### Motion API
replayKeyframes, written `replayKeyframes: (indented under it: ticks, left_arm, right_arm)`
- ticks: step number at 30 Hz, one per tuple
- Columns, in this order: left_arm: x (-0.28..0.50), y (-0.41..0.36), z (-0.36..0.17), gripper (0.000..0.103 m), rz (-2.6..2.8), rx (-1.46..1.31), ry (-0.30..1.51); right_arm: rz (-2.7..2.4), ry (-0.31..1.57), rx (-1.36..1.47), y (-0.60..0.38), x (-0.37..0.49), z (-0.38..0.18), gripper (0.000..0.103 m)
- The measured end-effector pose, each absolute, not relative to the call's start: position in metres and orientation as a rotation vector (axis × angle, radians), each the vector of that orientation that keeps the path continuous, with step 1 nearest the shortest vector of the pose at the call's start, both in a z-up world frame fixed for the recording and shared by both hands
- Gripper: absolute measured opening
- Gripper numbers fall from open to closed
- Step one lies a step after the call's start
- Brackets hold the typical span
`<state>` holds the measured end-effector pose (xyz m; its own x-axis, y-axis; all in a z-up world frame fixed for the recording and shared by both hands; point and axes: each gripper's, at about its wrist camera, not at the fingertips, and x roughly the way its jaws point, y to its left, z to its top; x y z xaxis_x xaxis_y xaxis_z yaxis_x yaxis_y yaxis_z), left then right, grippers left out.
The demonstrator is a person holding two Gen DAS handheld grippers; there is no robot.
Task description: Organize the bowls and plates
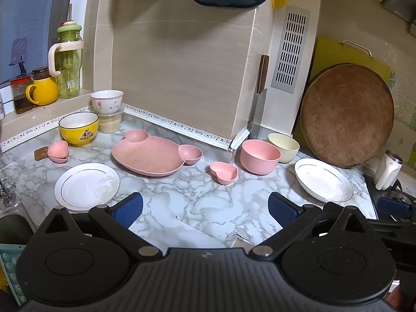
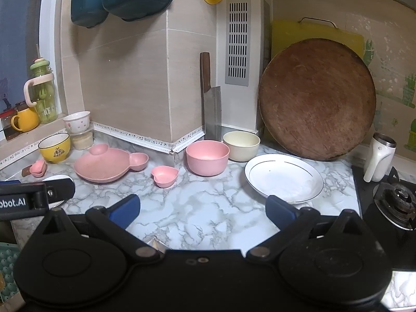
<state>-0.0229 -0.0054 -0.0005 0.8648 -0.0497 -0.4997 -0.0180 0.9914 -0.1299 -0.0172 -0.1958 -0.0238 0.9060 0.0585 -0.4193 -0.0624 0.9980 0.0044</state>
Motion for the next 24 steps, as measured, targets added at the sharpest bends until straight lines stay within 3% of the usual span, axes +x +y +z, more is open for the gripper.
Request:
replayKeyframes:
  ticks: [24]
  left_arm:
    - [-0.028, -0.024, 0.01, 0.103, 0.035, -0.083, 0.482]
  right_arm:
    - [0.083, 0.339, -0.005, -0.212, -0.024, -0.011, 0.103]
